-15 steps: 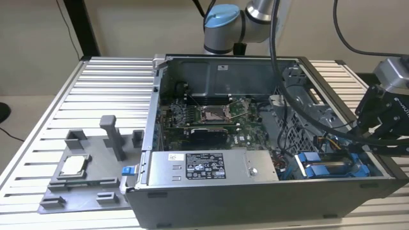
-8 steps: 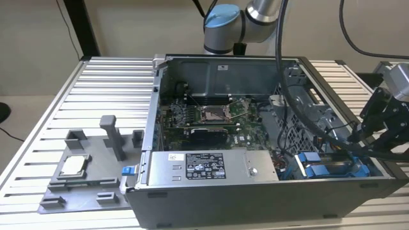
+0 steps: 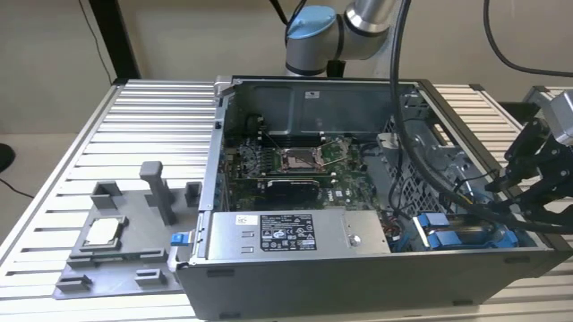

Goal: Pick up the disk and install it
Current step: 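Insert the first disk wire, then insert the second disk wire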

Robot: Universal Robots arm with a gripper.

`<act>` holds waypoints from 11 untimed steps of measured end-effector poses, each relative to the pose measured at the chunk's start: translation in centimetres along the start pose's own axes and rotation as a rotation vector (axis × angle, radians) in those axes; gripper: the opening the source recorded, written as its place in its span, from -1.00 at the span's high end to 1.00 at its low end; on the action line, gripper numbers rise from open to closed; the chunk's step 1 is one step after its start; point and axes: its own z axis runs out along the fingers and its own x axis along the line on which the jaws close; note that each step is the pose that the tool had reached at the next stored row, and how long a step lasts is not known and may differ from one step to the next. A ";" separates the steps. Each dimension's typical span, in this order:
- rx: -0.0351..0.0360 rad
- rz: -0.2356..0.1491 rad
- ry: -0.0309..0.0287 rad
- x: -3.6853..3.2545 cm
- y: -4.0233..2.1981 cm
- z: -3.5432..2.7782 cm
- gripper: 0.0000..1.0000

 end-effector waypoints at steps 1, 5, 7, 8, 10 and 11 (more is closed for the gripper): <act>-0.0003 0.000 -0.0014 0.10 -0.05 -0.01 -1.00; -0.0004 0.000 -0.0020 0.23 -0.12 0.21 -1.00; -0.0006 0.000 -0.0026 0.27 -0.14 0.35 -1.00; -0.0006 0.000 -0.0027 0.28 -0.15 0.37 -1.00; -0.0006 0.000 -0.0029 0.29 -0.15 0.40 -1.00; -0.0006 0.000 -0.0031 0.29 -0.16 0.42 -1.00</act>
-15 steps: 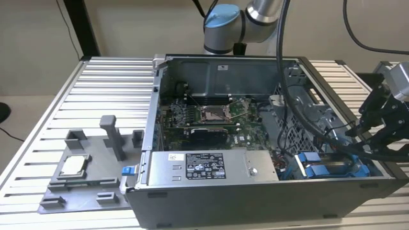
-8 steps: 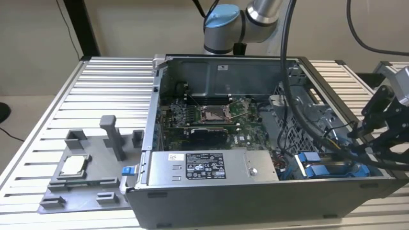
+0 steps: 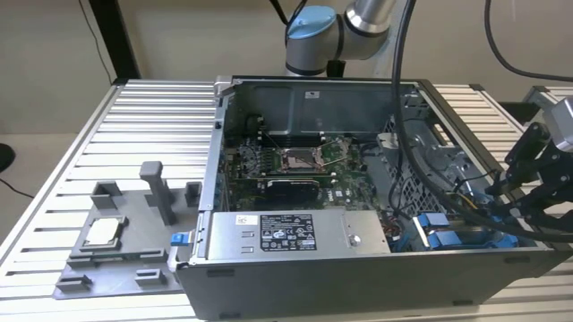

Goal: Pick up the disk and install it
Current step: 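Insert the second disk wire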

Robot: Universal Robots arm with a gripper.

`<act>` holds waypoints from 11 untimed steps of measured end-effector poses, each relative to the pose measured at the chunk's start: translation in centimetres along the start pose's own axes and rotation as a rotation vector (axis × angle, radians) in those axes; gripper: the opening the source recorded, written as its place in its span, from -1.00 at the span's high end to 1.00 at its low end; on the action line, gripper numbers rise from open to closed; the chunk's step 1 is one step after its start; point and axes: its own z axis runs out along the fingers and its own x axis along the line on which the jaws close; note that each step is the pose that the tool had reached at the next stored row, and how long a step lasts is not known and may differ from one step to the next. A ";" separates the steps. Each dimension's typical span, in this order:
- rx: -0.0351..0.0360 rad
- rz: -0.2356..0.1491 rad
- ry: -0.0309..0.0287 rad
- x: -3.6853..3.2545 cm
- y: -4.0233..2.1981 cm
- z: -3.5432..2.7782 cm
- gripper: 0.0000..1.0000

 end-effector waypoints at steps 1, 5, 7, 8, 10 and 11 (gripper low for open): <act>0.0000 0.000 0.0000 0.00 0.00 0.01 -1.00; 0.0000 0.000 0.0000 0.00 0.00 0.01 1.00; -0.0001 0.000 -0.0005 0.00 0.00 0.01 1.00; -0.0002 0.000 -0.0013 0.01 0.02 0.02 1.00; -0.0001 -0.001 -0.0042 0.02 0.07 0.02 1.00; -0.0003 -0.001 -0.0064 0.02 0.10 0.02 1.00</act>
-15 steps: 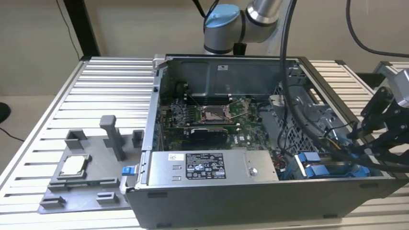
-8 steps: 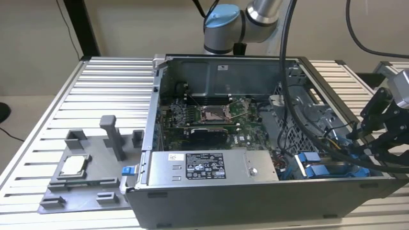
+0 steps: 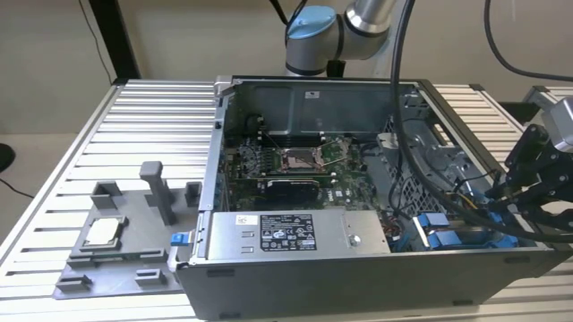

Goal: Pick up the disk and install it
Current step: 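Insert the second disk wire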

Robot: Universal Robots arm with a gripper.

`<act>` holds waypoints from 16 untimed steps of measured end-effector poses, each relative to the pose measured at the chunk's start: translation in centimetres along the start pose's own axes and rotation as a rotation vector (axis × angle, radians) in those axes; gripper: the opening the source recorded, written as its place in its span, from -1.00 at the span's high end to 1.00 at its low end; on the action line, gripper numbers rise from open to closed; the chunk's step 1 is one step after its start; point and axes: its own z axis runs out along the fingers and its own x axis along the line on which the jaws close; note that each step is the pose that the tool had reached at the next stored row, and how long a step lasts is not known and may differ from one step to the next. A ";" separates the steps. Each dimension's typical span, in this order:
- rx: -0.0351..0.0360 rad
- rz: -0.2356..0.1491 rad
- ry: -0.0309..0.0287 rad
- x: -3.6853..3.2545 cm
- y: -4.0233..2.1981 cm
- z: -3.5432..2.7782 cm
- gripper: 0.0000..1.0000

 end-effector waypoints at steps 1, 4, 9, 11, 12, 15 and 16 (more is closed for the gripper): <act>-0.0001 0.000 -0.0018 0.00 0.02 0.00 1.00; -0.0003 0.000 -0.0028 0.00 0.04 0.01 1.00; -0.0001 0.000 -0.0028 0.02 0.08 0.01 1.00; -0.0001 0.000 -0.0027 0.02 0.12 0.00 1.00; -0.0002 0.000 -0.0027 0.01 0.16 -0.02 1.00; -0.0001 0.000 -0.0027 -0.04 0.35 -0.25 1.00; -0.0002 0.000 -0.0028 -0.06 0.48 -0.36 1.00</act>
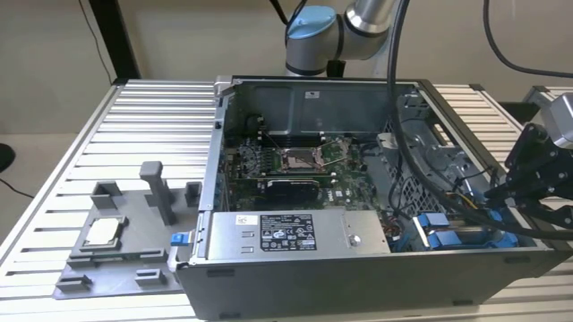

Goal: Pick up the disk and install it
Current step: 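Insert the second disk wire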

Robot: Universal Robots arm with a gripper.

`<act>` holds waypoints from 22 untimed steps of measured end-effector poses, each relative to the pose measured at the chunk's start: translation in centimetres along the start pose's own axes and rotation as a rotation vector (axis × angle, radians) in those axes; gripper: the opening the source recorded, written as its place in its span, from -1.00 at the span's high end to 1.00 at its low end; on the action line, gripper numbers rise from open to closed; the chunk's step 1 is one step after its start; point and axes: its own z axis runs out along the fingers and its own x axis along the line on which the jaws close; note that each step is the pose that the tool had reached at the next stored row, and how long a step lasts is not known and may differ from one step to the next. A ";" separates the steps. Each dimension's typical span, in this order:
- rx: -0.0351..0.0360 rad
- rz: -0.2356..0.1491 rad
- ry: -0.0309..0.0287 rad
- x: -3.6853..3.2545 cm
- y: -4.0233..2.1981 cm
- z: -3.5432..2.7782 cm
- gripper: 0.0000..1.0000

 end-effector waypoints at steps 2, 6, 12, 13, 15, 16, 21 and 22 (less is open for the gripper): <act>0.0001 0.000 0.0002 -0.04 0.30 -0.23 1.00; 0.0011 0.001 0.0054 -0.02 1.12 -0.45 1.00; 0.0065 0.004 0.0347 -0.06 2.70 -0.48 1.00; 0.0074 0.005 0.0404 -0.08 2.96 -0.48 1.00; 0.0096 0.006 0.0548 -0.10 3.48 -0.46 1.00; 0.0108 0.007 0.0628 -0.11 3.73 -0.45 1.00; 0.0174 0.012 0.1075 -0.18 4.84 -0.41 1.00; 0.0187 0.013 0.1161 -0.21 5.04 -0.40 1.00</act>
